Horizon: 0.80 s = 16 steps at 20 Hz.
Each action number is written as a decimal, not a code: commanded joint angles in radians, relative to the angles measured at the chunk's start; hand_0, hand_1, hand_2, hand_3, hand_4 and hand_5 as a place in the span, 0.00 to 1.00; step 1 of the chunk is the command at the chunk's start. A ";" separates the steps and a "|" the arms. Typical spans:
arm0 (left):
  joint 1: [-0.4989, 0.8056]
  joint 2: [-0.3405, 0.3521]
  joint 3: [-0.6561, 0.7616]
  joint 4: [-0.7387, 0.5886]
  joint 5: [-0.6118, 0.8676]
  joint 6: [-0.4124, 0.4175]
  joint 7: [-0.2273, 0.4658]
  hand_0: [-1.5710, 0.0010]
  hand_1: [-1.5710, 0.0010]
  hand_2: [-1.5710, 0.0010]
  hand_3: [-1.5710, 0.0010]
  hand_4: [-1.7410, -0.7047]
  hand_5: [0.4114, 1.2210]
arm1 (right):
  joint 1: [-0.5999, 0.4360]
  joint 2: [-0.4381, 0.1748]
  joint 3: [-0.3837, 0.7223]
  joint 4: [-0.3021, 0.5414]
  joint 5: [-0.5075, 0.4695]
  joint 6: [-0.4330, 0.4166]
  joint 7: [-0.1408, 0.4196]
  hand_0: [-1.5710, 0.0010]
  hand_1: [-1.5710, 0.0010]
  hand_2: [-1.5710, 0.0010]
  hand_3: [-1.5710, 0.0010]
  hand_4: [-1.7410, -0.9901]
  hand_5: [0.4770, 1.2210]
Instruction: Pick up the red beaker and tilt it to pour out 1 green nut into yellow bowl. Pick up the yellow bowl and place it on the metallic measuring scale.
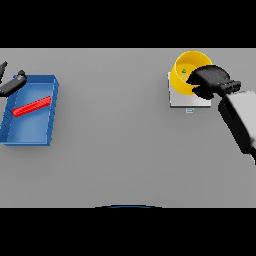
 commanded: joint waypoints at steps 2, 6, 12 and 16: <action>0.014 0.005 -0.002 -0.016 0.001 -0.003 0.007 1.00 1.00 1.00 1.00 0.86 0.48 | 0.002 0.003 0.008 0.026 0.003 -0.010 -0.008 0.00 0.00 0.12 0.11 0.00 1.00; -0.003 -0.003 -0.005 0.006 -0.001 -0.006 -0.006 1.00 1.00 1.00 1.00 0.87 0.46 | -0.011 0.020 0.015 0.062 -0.009 -0.013 -0.003 0.00 0.00 0.13 0.08 0.00 1.00; 0.006 0.004 -0.003 -0.017 0.004 -0.008 0.002 1.00 1.00 1.00 1.00 0.88 0.44 | -0.012 0.020 0.003 0.069 -0.041 0.021 0.029 0.27 0.39 0.46 0.56 0.24 0.72; 0.000 -0.004 0.002 0.003 0.012 -0.012 0.002 1.00 1.00 1.00 1.00 0.87 0.43 | -0.012 0.022 -0.013 0.072 -0.062 0.047 0.046 0.69 0.71 0.76 0.80 0.34 0.52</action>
